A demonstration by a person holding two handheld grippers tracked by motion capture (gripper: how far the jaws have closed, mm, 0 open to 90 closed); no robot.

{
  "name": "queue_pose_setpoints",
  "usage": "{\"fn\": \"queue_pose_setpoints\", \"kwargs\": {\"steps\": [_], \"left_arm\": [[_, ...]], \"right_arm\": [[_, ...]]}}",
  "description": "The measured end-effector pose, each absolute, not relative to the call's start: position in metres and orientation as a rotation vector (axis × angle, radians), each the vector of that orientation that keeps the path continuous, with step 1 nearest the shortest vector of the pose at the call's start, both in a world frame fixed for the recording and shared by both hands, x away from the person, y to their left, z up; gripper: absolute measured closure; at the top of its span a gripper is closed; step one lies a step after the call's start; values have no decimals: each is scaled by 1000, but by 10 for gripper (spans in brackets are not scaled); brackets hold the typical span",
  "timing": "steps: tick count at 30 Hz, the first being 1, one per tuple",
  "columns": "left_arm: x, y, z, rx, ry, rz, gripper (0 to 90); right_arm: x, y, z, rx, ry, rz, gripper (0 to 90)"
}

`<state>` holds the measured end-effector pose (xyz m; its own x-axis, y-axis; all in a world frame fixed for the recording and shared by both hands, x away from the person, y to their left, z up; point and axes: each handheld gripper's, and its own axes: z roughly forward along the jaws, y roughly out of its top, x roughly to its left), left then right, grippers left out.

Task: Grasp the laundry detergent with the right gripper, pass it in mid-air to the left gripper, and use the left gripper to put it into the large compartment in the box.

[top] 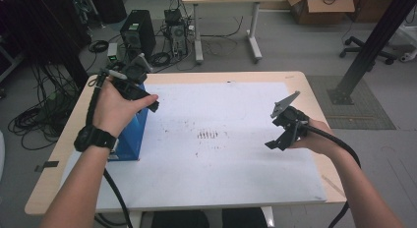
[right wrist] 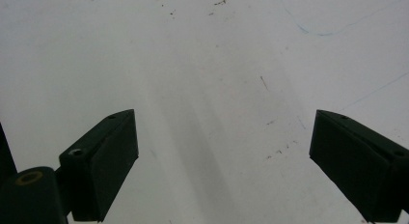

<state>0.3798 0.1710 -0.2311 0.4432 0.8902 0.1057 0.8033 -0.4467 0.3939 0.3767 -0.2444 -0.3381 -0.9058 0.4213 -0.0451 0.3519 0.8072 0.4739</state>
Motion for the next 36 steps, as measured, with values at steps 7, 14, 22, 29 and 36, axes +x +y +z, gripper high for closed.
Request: {"fn": "queue_pose_setpoints", "kwargs": {"steps": [7, 14, 22, 29, 36], "left_arm": [[384, 144, -250, 2500, 1315, 374, 83], [384, 120, -268, 2574, 1211, 319, 73], [383, 100, -284, 2616, 1132, 242, 55], [381, 94, -289, 2631, 1105, 211, 51], [382, 95, -291, 2645, 1111, 206, 51]], "right_arm": [[377, -243, -338, 590, 2864, 717, 88], [377, -240, -340, 567, 2891, 742, 75], [376, -239, -339, 524, 2918, 772, 62], [375, -240, -339, 519, 2921, 788, 58], [375, -237, -341, 512, 2927, 786, 58]]}}
